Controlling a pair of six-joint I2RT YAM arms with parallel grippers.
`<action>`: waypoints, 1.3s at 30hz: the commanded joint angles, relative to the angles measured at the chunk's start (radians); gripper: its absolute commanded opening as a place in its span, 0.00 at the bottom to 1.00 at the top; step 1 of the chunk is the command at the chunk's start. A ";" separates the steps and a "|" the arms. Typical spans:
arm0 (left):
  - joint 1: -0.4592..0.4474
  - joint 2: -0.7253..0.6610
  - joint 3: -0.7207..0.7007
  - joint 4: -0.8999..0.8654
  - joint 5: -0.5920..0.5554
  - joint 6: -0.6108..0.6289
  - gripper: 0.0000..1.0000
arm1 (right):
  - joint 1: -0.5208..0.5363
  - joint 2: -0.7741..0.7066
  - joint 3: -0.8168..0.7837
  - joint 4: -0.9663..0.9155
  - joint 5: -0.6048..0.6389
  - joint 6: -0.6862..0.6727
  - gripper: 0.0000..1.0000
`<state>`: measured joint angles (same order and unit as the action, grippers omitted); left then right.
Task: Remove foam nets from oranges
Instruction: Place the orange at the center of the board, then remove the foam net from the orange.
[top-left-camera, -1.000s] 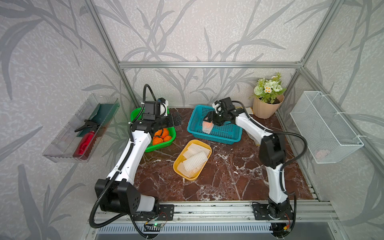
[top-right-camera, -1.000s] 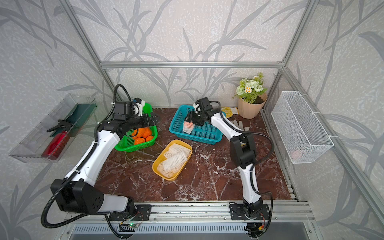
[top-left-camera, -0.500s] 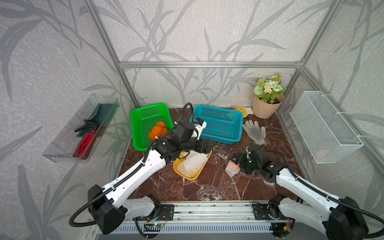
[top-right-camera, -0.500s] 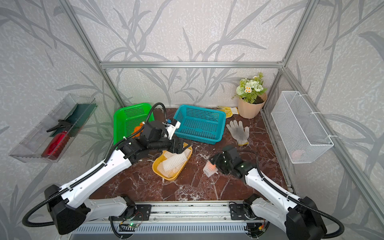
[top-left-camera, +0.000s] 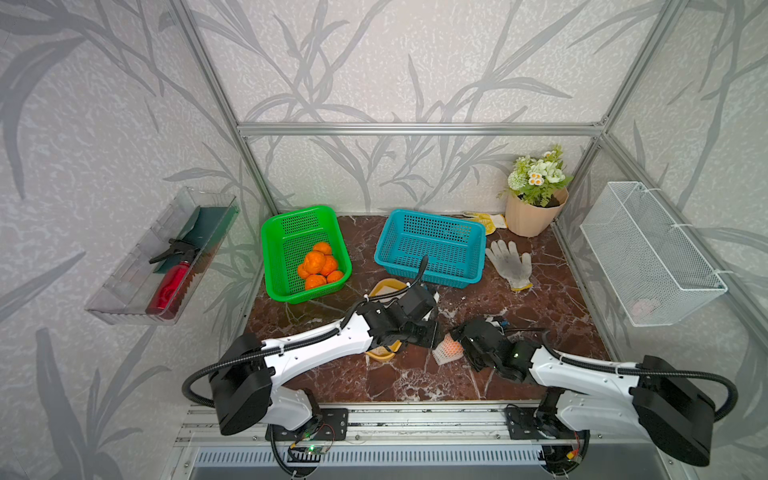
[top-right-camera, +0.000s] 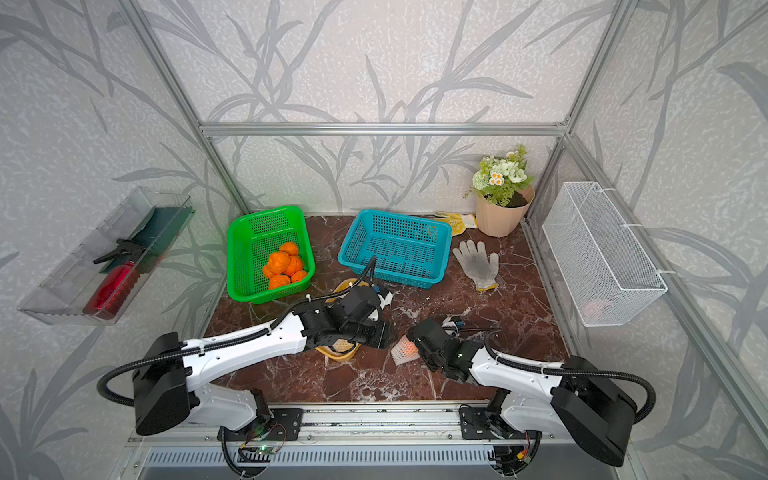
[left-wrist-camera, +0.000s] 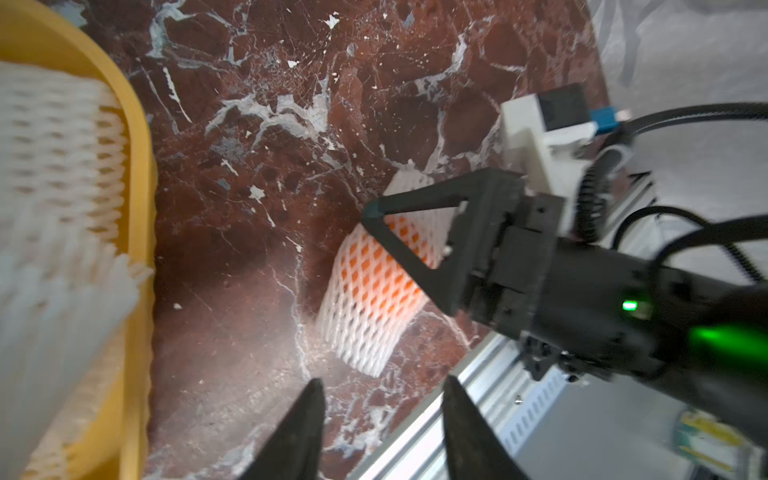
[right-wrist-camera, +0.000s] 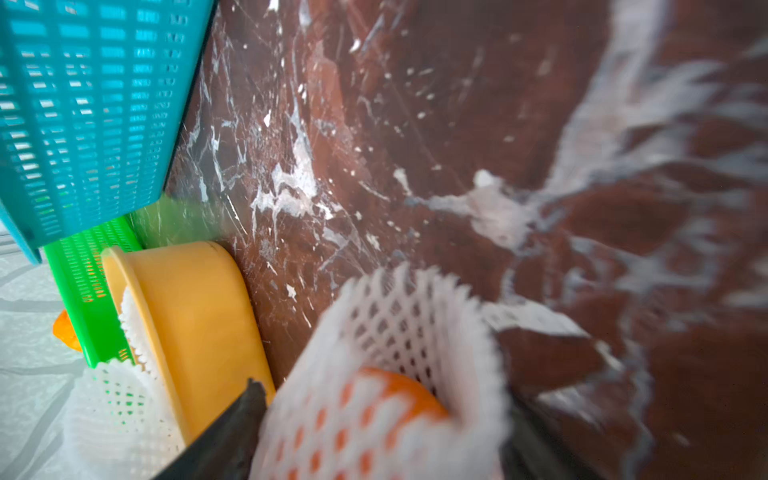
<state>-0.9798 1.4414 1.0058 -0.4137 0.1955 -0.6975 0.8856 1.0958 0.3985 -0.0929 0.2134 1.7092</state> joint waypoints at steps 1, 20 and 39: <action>-0.005 0.045 0.022 0.042 -0.050 -0.089 0.38 | 0.003 -0.201 0.043 -0.294 0.091 0.026 0.89; -0.060 0.242 0.047 0.061 0.008 -0.245 0.15 | -0.798 -0.147 0.075 -0.294 -0.742 -0.826 0.45; -0.089 0.261 -0.062 0.100 -0.024 -0.215 0.07 | -0.643 0.326 0.269 -0.235 -1.011 -1.009 0.02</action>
<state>-1.0550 1.6684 1.0077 -0.2562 0.1986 -0.9157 0.2108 1.4071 0.6582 -0.2771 -0.7620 0.7380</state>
